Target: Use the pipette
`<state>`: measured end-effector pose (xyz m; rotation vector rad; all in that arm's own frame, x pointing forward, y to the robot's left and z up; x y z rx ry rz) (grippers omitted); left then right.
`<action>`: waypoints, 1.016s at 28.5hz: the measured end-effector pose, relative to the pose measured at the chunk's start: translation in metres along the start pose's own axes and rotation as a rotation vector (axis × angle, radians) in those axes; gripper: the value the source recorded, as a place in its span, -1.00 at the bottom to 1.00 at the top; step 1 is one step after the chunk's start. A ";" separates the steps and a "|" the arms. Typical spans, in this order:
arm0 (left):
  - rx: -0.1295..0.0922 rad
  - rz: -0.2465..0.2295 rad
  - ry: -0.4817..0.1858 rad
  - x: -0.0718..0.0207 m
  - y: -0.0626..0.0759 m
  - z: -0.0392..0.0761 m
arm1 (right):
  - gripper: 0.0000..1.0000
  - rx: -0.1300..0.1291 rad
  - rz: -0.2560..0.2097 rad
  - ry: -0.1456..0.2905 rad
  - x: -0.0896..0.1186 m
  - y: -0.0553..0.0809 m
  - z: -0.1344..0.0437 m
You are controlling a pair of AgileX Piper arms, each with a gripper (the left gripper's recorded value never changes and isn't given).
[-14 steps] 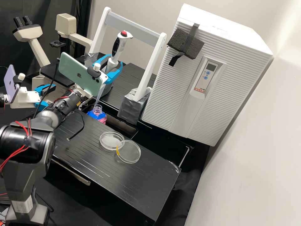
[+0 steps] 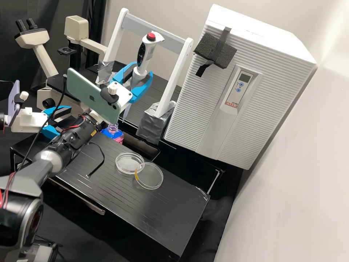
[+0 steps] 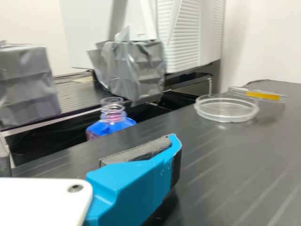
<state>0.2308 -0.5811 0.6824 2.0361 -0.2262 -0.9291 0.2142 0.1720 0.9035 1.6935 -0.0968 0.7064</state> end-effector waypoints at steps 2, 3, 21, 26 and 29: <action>0.009 -0.001 -0.021 0.0010 0.000 0.004 | -1.00 -0.015 0.015 -0.003 -0.004 0.007 0.003; 0.012 0.000 -0.027 0.0015 0.001 0.005 | -1.00 -0.022 0.021 -0.007 -0.005 0.010 0.004; 0.044 0.022 -0.132 0.0106 0.010 0.021 | -1.00 -0.172 -0.102 -0.121 -0.030 0.014 0.029; 0.031 0.029 -0.133 0.0124 0.012 0.021 | -1.00 -0.177 -0.085 -0.130 -0.029 0.017 0.031; 0.032 0.035 -0.134 0.0135 0.014 0.021 | -1.00 -0.177 -0.085 -0.130 -0.029 0.017 0.031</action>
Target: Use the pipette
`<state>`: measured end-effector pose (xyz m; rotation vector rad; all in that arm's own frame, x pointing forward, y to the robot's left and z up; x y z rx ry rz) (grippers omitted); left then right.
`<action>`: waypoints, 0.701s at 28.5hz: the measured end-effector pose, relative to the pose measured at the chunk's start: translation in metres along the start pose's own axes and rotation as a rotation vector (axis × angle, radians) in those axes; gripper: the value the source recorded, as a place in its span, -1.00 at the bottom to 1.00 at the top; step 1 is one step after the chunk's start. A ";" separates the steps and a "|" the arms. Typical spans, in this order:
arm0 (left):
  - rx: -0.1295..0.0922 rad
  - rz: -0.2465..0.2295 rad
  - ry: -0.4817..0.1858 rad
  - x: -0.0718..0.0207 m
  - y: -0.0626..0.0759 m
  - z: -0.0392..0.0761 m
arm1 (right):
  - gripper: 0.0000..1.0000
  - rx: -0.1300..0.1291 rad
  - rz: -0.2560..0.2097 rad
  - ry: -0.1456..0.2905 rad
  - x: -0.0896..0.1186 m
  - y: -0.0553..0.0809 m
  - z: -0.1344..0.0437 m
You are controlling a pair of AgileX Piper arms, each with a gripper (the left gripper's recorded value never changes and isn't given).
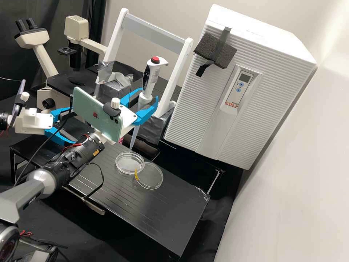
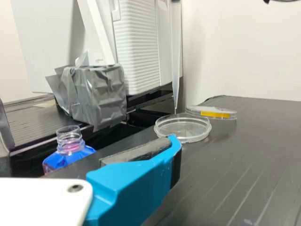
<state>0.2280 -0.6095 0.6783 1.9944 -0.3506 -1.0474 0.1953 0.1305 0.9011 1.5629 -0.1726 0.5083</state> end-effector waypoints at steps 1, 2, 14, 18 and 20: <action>0.000 0.000 0.000 0.0000 0.000 0.000 | -1.00 0.000 0.000 0.000 0.000 0.000 0.000; 0.000 0.000 0.000 0.0000 0.000 0.000 | -1.00 0.000 0.000 0.000 0.000 0.000 0.000; -0.026 0.000 0.000 0.0000 0.000 0.000 | -1.00 -0.017 -0.016 -0.040 0.004 -0.009 0.008; -0.026 0.000 0.000 0.0000 0.000 0.000 | -1.00 -0.031 -0.017 -0.050 0.004 -0.010 0.010; -0.026 0.000 0.000 0.0000 0.000 0.000 | -1.00 -0.036 -0.019 -0.051 0.004 -0.010 0.010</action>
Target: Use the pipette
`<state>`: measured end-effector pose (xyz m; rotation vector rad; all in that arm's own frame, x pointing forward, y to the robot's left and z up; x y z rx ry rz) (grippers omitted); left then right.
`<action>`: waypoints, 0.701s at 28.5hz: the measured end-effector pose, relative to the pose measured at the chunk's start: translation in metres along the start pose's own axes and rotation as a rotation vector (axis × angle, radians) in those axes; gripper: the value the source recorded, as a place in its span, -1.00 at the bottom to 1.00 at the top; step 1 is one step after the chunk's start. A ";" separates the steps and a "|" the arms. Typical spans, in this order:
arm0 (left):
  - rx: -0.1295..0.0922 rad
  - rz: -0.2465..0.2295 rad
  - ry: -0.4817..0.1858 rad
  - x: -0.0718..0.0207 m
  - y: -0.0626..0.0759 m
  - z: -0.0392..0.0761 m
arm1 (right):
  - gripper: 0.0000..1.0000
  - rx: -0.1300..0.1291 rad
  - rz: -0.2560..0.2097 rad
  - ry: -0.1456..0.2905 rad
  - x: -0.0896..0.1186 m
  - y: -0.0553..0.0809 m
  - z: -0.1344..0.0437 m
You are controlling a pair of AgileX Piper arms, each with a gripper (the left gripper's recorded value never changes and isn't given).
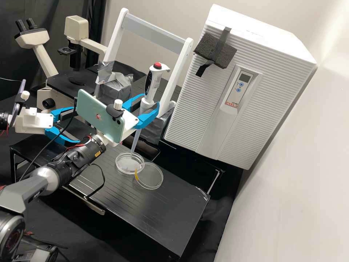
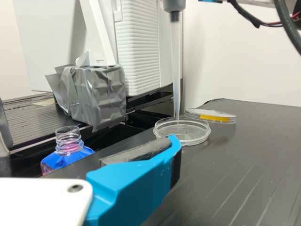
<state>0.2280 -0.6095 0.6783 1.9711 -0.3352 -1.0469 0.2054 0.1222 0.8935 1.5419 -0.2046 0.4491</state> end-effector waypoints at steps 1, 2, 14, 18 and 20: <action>0.000 -0.001 0.000 0.0001 0.000 0.000 | -1.00 -0.001 -0.001 -0.002 0.000 0.000 0.000; 0.000 -0.001 0.000 0.0001 0.000 0.000 | -1.00 -0.003 0.000 -0.005 0.001 0.000 0.001; 0.009 0.035 0.082 -0.0057 0.011 -0.025 | -1.00 -0.007 0.024 -0.003 0.018 -0.003 -0.003; 0.028 0.110 0.131 -0.0084 0.034 -0.041 | -1.00 0.010 0.049 0.027 0.034 0.000 -0.015; 0.037 0.140 0.148 -0.0095 0.043 -0.046 | -1.00 0.024 0.062 0.047 0.043 0.004 -0.023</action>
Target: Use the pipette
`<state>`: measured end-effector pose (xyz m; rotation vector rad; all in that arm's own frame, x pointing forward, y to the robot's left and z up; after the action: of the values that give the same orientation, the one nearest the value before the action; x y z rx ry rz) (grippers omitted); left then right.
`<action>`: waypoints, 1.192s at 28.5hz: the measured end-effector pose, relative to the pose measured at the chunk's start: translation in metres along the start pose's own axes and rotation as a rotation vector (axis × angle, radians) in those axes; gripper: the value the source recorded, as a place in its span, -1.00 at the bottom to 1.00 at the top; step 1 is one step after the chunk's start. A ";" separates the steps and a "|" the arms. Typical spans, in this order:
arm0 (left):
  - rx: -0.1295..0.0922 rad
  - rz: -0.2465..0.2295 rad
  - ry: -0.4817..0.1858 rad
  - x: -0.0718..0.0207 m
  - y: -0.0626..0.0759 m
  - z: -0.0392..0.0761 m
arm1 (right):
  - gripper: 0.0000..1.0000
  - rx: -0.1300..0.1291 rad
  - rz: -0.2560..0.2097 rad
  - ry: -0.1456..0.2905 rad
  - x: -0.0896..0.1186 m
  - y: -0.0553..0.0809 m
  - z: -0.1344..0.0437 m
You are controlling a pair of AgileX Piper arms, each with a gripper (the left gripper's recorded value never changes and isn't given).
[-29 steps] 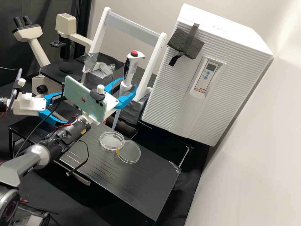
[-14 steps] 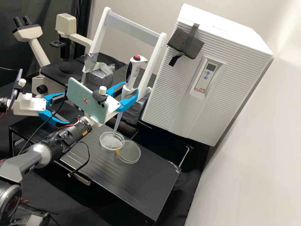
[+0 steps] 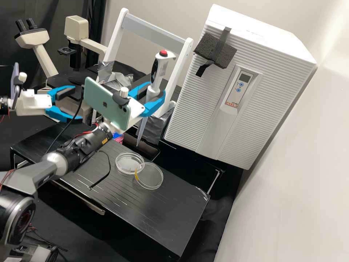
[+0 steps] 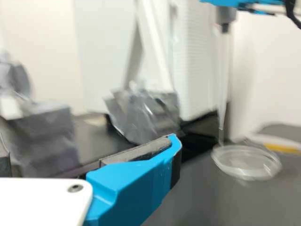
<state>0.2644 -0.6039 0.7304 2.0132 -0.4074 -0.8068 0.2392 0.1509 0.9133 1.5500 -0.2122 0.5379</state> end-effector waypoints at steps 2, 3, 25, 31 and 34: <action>0.009 0.029 0.018 0.0015 0.009 -0.006 | -1.00 0.025 -0.010 0.027 0.012 -0.001 -0.010; 0.010 0.037 0.023 0.0019 0.011 -0.008 | -1.00 0.042 -0.016 0.038 0.017 -0.001 -0.015; 0.052 0.182 0.043 0.0157 0.086 -0.029 | -1.00 0.068 -0.328 0.145 0.110 -0.051 -0.084; 0.059 0.243 0.044 0.0173 0.109 -0.031 | -1.00 0.055 -0.387 0.102 0.125 -0.069 -0.081; 0.068 0.265 0.032 0.0200 0.118 -0.030 | -1.00 0.063 -0.424 0.066 0.130 -0.080 -0.077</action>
<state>0.3023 -0.6603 0.8335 1.9788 -0.6745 -0.6022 0.3726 0.2562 0.8996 1.5782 0.1839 0.2614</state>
